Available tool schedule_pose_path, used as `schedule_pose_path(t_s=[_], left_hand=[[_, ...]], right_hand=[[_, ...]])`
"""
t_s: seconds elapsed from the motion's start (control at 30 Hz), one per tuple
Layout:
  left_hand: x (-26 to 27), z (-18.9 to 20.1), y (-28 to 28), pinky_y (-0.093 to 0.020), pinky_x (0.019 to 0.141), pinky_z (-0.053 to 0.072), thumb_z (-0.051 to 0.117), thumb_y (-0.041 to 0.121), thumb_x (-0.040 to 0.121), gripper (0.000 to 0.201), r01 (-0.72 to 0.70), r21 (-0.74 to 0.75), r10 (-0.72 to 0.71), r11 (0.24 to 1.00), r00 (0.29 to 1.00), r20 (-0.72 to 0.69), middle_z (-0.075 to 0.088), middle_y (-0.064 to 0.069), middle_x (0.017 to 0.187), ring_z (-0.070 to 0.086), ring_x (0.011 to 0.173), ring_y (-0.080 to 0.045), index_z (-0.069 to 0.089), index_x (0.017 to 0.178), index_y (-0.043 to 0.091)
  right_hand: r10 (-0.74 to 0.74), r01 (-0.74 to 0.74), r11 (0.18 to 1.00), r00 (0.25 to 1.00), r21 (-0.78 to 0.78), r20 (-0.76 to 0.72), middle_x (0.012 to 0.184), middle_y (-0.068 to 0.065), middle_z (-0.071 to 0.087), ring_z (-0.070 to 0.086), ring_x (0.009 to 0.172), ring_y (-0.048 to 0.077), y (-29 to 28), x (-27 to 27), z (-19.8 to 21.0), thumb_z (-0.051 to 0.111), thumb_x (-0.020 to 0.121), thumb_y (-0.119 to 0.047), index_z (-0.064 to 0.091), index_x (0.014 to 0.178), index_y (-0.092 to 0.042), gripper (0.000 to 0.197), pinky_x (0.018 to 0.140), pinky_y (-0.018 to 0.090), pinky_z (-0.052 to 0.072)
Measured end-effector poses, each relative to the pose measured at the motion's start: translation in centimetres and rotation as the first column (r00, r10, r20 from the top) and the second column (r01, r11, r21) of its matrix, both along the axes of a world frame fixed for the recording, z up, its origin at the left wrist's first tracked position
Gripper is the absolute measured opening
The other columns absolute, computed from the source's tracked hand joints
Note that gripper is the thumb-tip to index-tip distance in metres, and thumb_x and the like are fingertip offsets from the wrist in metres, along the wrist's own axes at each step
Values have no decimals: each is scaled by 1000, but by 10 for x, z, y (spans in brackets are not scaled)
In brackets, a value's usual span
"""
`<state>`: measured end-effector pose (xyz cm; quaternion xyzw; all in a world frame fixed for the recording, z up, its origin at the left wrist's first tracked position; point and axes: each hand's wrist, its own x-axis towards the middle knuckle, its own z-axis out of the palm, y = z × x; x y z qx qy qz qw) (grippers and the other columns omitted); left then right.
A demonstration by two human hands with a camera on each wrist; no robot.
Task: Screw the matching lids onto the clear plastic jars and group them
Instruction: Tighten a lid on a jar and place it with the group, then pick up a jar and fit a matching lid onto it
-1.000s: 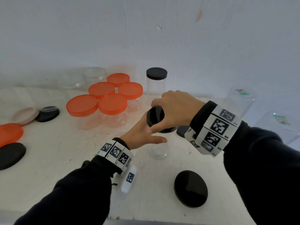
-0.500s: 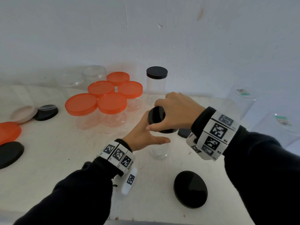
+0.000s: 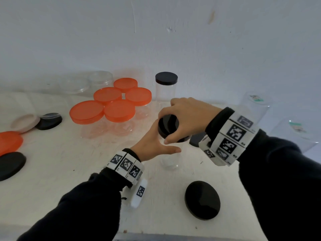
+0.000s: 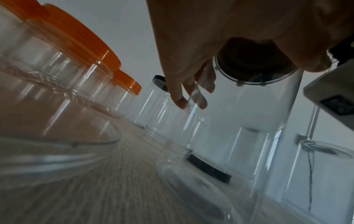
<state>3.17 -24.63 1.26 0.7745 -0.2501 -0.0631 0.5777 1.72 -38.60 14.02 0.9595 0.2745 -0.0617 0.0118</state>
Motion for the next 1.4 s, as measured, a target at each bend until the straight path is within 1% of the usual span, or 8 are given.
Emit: schedule_pose_path(t_s=[0.17,0.37,0.57,0.77,0.9,1.0,1.2,1.4], left_hand=[[1,0,1,-12,92,40,77,46,53,100,9,12,-8,1000,1000,-24,44,3,133,44,121,0,28,135,19],[3,0,2,-5,84,40,82,19,66,78,-1,61,1,998,1000,-10,52,9,117,49,105,10,37,130,16],[2,-2,0,-9,90,40,84,35,56,96,0,-17,0,1000,1000,-13,47,4,129,46,117,3,32,135,15],[2,-6,0,-3,89,35,80,49,57,91,-18,47,16,999,999,41,44,2,132,41,117,7,48,128,3],[0,-1,1,-4,86,38,84,17,65,86,-7,21,7,1000,1000,0,46,4,129,44,112,14,33,134,15],[0,2,1,-4,86,39,82,16,67,79,2,53,-3,999,1000,20,49,5,124,46,109,13,36,131,18],[-2,1,-1,-3,88,37,84,21,64,90,-7,8,7,1000,1000,-2,46,11,127,44,115,8,29,134,22],[-2,1,-1,-8,91,39,83,36,57,94,12,9,-12,1000,1000,1,48,5,130,46,118,1,31,134,23]], right_hand=[[-80,92,992,988,-90,130,96,1,53,50,81,16,7,-3,-5,50,74,-74,51,123,-23,70,65,26,39],[75,-88,995,972,-49,-224,129,-2,40,45,113,16,2,-4,8,71,77,-36,37,138,-35,70,95,31,44],[-57,56,998,997,32,43,83,-6,45,49,77,13,4,-5,-4,60,73,-65,57,119,-29,58,65,24,43],[-207,219,975,962,-48,181,73,-2,45,42,60,11,17,-10,-11,45,79,-71,58,106,-16,63,49,24,29],[-65,58,998,972,-41,-225,133,1,35,48,103,15,3,-8,7,66,78,-51,27,143,-33,78,77,26,44],[67,-79,996,957,-30,-283,136,-4,32,41,120,16,0,-5,12,76,74,-31,34,139,-38,79,97,33,44],[32,-31,999,995,13,-90,105,-6,46,46,93,11,1,0,6,74,68,-49,50,125,-36,63,70,22,40],[-18,18,998,1000,54,9,98,-5,49,49,87,13,-1,-4,-1,70,67,-59,55,123,-31,64,65,21,41]])
